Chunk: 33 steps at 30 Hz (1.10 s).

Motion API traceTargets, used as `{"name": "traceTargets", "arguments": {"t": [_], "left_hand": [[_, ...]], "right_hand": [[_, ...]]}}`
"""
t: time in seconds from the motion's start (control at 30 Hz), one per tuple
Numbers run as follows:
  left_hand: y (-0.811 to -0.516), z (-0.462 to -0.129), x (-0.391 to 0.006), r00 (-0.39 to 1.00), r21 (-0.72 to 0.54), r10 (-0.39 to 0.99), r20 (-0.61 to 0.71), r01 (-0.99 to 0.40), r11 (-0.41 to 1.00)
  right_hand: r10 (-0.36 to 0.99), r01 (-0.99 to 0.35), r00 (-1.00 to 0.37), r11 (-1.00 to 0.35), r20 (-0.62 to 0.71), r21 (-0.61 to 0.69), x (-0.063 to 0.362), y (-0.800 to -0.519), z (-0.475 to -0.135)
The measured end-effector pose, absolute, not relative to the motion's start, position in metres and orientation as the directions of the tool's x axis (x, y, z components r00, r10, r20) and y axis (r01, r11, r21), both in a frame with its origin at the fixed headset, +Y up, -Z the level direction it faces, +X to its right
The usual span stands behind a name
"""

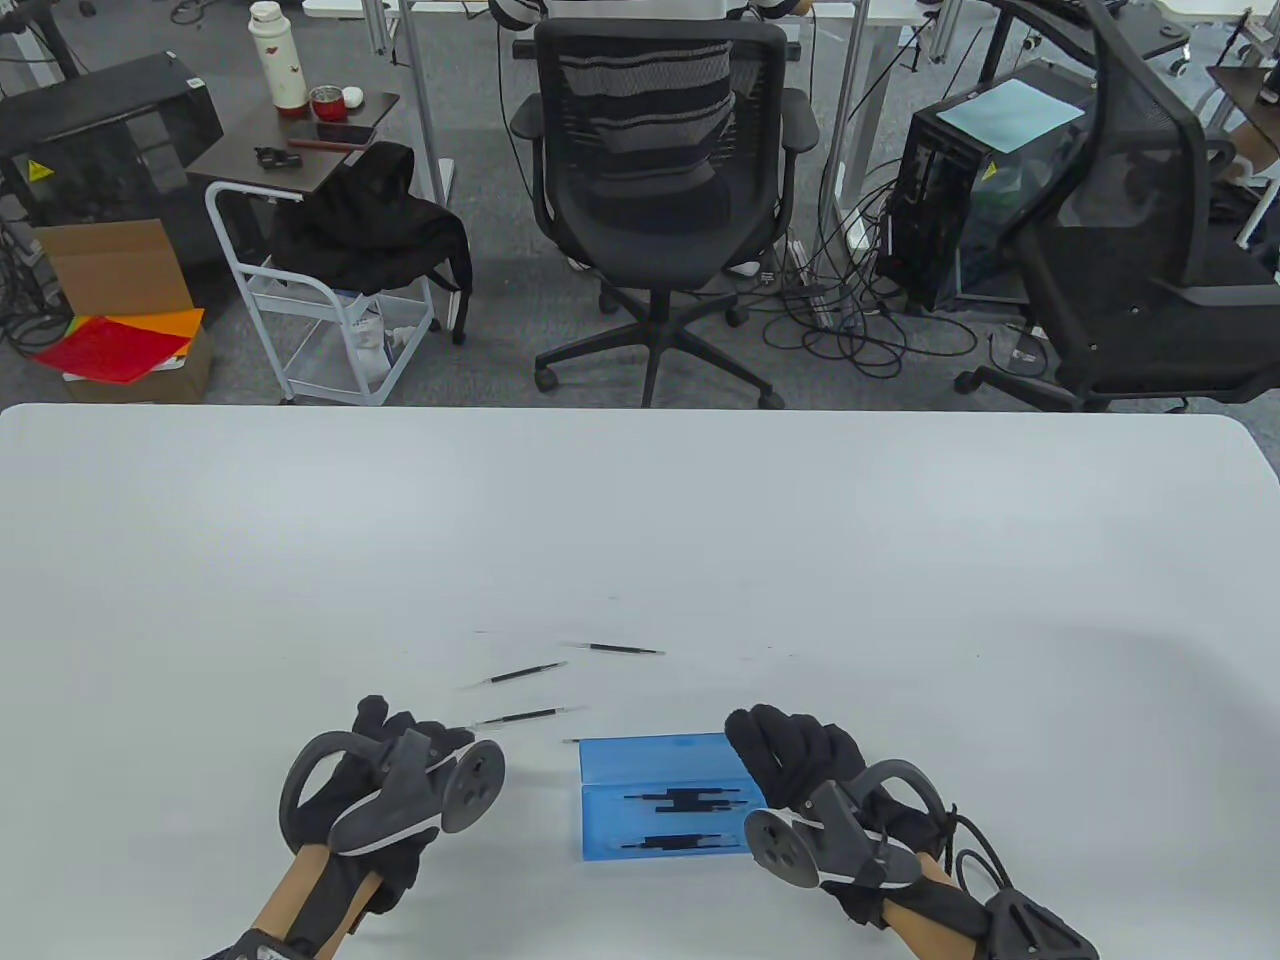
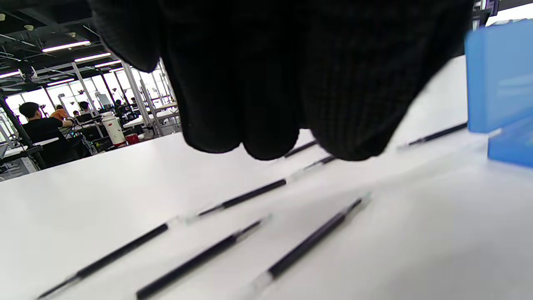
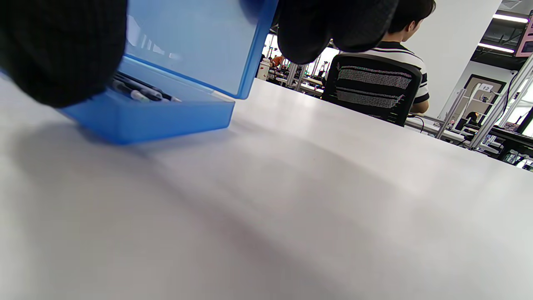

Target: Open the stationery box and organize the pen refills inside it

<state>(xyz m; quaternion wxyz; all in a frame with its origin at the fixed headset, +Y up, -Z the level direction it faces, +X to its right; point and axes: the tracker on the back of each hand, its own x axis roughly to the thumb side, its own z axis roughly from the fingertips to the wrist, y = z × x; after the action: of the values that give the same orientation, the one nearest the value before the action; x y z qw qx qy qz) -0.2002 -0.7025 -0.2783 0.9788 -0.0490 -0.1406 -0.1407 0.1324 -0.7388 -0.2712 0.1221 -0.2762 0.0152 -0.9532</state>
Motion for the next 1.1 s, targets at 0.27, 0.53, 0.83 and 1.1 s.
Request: {"name": "traceTargets", "arguments": {"t": [0.27,0.53,0.83,1.1], "left_hand": [[-0.736,-0.280,-0.216,0.917,-0.072,-0.274,0.290,0.306,0.949],[-0.742,-0.280,-0.218,0.913,-0.022,-0.290,0.288,0.309,0.951],[-0.744,-0.280,-0.217,0.910,-0.017,-0.288,0.299,0.307,0.952],[-0.746,-0.276,-0.215,0.895,0.003,-0.278,0.350,0.295,0.955]], "right_hand": [[-0.237,0.219,-0.818,-0.971,0.524,-0.096,0.133,-0.739,-0.271],[-0.235,0.219,-0.819,-0.971,0.523,-0.094,0.133,-0.739,-0.270],[-0.237,0.220,-0.819,-0.971,0.522,-0.095,0.133,-0.740,-0.270],[-0.238,0.223,-0.820,-0.970,0.520,-0.093,0.132,-0.739,-0.270]]}}
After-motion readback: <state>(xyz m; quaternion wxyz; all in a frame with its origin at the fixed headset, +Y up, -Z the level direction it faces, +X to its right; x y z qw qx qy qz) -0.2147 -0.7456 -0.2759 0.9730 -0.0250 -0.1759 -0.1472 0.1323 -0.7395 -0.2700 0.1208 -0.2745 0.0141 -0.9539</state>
